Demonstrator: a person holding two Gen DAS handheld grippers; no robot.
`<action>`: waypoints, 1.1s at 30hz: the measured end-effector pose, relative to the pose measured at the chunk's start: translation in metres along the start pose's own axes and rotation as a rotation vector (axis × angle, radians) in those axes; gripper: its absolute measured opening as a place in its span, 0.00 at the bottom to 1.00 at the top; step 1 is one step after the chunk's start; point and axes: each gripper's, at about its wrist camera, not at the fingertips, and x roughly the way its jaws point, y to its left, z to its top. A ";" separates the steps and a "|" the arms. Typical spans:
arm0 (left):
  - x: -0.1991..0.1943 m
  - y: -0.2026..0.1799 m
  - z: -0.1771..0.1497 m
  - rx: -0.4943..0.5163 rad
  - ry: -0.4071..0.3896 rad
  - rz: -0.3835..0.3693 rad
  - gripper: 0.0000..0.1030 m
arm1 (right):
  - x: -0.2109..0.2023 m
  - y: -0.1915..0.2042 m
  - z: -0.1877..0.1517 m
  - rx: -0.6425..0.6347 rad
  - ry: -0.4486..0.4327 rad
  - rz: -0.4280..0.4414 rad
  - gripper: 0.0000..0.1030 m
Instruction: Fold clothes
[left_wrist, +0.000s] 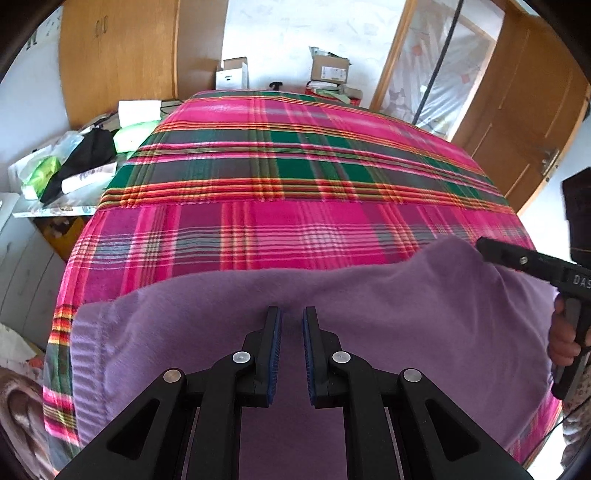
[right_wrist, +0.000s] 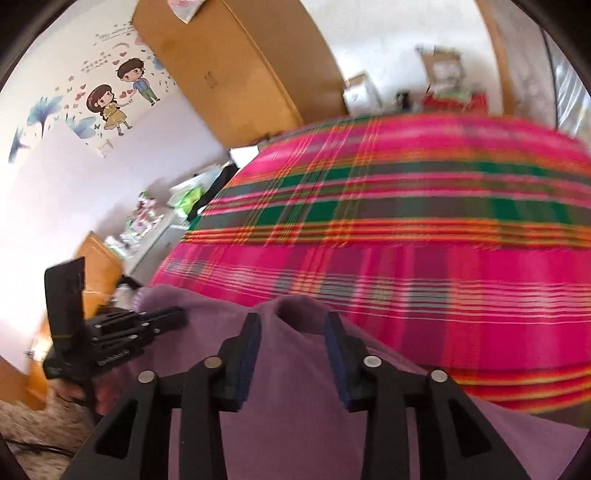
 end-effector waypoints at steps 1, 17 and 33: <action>-0.001 0.004 0.001 -0.007 -0.003 -0.002 0.12 | 0.008 0.000 0.003 0.017 0.022 0.016 0.35; 0.003 0.075 0.018 -0.164 -0.014 0.171 0.12 | 0.030 -0.014 0.014 0.122 0.020 0.062 0.03; 0.000 0.078 0.020 -0.180 -0.018 0.177 0.12 | 0.026 -0.008 0.020 0.043 -0.027 -0.111 0.13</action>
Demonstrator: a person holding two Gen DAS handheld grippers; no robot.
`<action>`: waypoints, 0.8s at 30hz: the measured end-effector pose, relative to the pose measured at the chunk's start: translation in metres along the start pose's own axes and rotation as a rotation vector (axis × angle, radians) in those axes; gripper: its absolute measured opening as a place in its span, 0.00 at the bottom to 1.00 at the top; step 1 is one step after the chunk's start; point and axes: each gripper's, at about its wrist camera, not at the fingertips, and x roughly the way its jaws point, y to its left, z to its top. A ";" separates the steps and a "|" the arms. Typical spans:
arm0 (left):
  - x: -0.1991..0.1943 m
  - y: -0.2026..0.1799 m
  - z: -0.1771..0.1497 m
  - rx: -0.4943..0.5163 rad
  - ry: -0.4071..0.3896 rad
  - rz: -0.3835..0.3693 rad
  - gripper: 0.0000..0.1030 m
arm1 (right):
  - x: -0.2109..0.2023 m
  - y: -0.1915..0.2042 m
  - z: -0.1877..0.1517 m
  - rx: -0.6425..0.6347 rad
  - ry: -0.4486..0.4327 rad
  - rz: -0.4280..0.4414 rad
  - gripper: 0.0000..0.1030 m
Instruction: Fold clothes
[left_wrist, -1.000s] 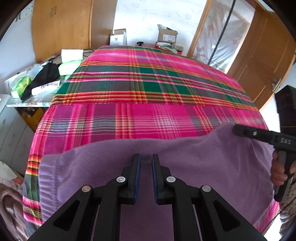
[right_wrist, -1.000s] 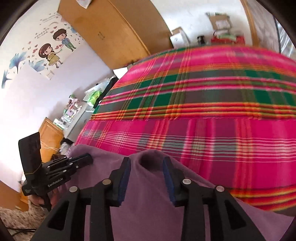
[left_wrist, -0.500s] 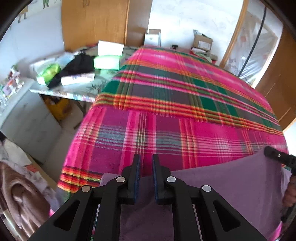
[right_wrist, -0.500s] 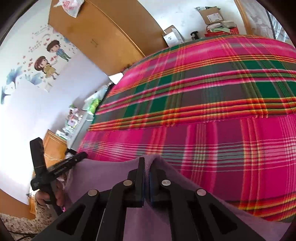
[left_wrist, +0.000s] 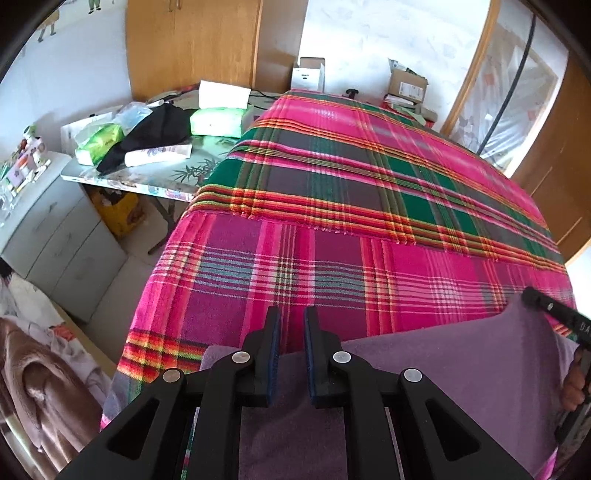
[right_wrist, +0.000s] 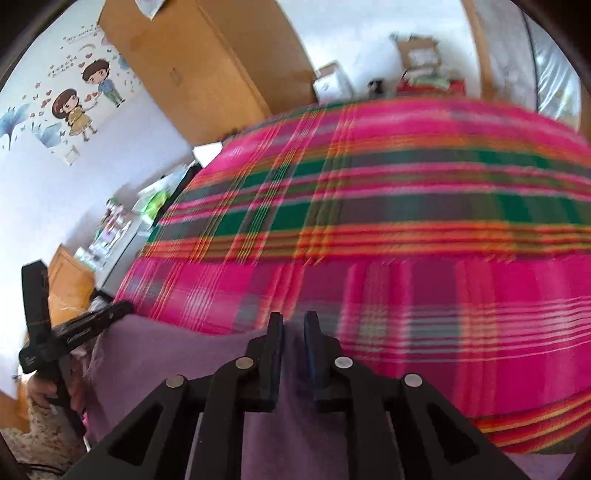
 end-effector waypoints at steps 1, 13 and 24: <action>-0.002 0.000 0.000 -0.002 -0.004 0.001 0.12 | -0.007 -0.003 0.001 0.005 -0.020 -0.002 0.13; -0.025 -0.009 -0.015 0.010 -0.027 -0.024 0.12 | -0.051 -0.018 -0.032 -0.061 -0.046 -0.045 0.13; -0.033 0.001 -0.022 -0.015 -0.043 -0.001 0.12 | -0.029 -0.012 -0.042 -0.118 -0.030 -0.220 0.10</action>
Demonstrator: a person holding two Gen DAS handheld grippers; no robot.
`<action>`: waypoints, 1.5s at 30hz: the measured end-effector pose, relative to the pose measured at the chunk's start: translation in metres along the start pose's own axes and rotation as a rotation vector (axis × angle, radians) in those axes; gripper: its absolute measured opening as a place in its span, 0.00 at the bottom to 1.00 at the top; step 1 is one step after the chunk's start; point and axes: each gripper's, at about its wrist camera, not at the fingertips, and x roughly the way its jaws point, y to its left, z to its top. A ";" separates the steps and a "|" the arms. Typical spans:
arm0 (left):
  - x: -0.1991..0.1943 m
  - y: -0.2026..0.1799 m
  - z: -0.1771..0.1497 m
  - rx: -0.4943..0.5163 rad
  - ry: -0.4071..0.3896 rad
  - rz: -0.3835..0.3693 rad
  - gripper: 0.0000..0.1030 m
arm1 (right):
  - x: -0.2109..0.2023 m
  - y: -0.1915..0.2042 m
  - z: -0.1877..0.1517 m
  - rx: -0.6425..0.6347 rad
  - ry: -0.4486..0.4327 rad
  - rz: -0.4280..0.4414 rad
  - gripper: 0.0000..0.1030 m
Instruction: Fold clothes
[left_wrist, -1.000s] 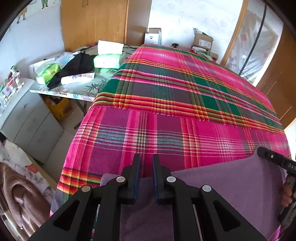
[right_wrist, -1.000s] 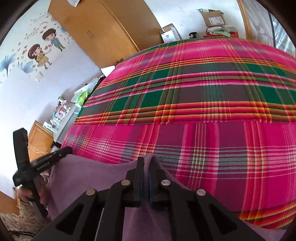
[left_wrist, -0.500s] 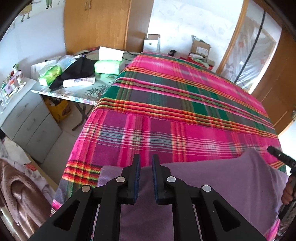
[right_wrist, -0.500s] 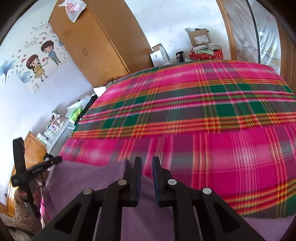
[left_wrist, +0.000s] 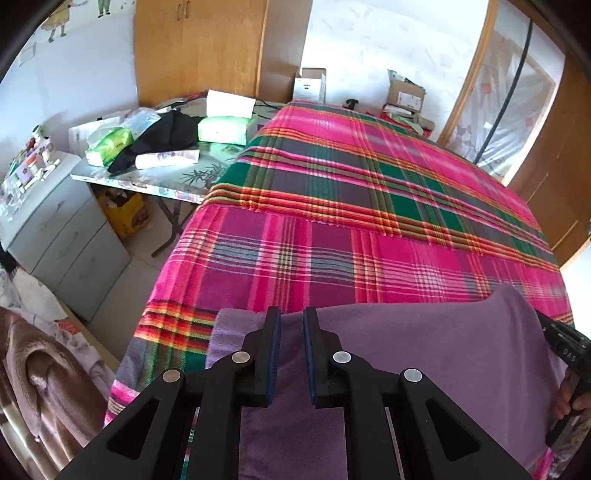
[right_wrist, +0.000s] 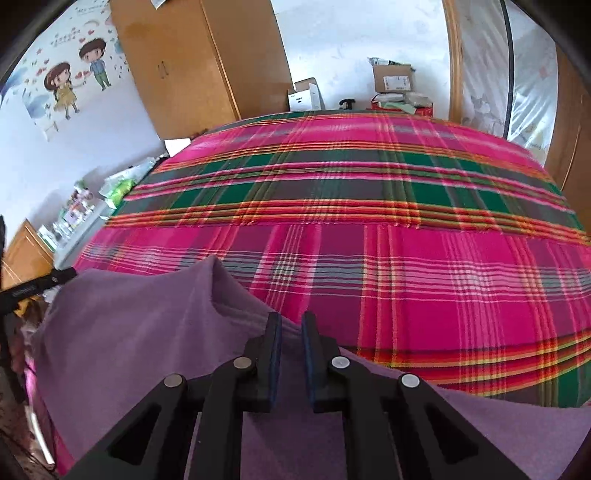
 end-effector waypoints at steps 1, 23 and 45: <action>-0.004 0.003 -0.001 -0.007 -0.007 -0.001 0.12 | -0.001 0.002 0.000 -0.007 -0.005 -0.026 0.11; -0.050 0.060 -0.068 -0.072 -0.009 0.074 0.13 | -0.052 0.081 -0.085 -0.090 -0.055 -0.055 0.14; -0.063 0.082 -0.095 -0.104 0.000 -0.048 0.13 | -0.063 0.181 -0.116 -0.248 -0.045 0.038 0.22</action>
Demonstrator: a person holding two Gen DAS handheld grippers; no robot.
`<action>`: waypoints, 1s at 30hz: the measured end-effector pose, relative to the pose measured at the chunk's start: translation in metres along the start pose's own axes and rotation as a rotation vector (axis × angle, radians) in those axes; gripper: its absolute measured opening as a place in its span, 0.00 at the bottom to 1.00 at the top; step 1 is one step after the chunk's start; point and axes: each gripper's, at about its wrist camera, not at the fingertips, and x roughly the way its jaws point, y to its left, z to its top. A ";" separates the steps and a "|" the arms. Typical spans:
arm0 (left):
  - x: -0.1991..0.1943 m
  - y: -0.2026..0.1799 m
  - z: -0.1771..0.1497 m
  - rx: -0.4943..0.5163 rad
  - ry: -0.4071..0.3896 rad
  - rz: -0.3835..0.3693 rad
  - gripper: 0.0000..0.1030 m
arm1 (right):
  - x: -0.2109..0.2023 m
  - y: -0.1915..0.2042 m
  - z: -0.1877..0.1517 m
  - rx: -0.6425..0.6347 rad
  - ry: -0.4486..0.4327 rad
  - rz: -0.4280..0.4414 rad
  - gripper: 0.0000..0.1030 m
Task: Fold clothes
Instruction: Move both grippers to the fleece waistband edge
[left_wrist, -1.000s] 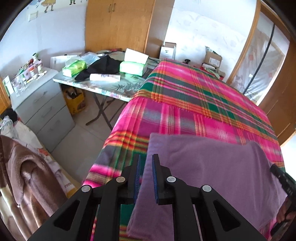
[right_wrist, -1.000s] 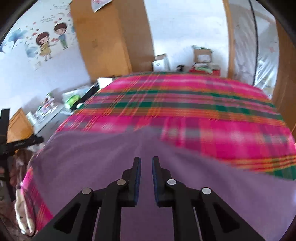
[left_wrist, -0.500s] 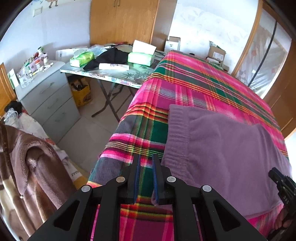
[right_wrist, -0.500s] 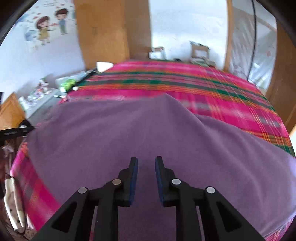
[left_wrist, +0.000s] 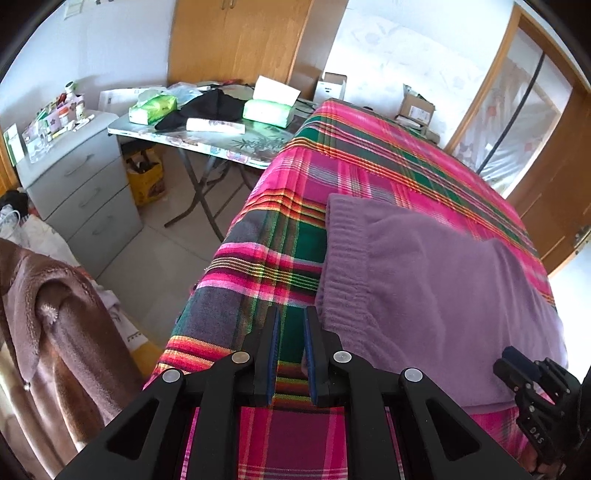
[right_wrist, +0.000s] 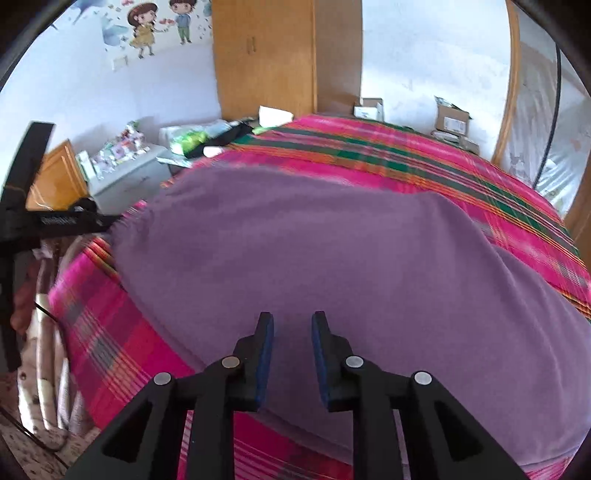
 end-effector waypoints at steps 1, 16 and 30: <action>0.000 0.001 0.000 -0.004 0.002 -0.004 0.13 | 0.000 0.005 0.004 -0.011 -0.010 0.015 0.23; -0.009 0.039 -0.006 -0.152 0.018 -0.089 0.13 | 0.047 0.132 0.042 -0.304 -0.018 0.222 0.44; -0.005 0.053 0.003 -0.253 0.045 -0.221 0.28 | 0.070 0.150 0.046 -0.364 0.022 0.114 0.42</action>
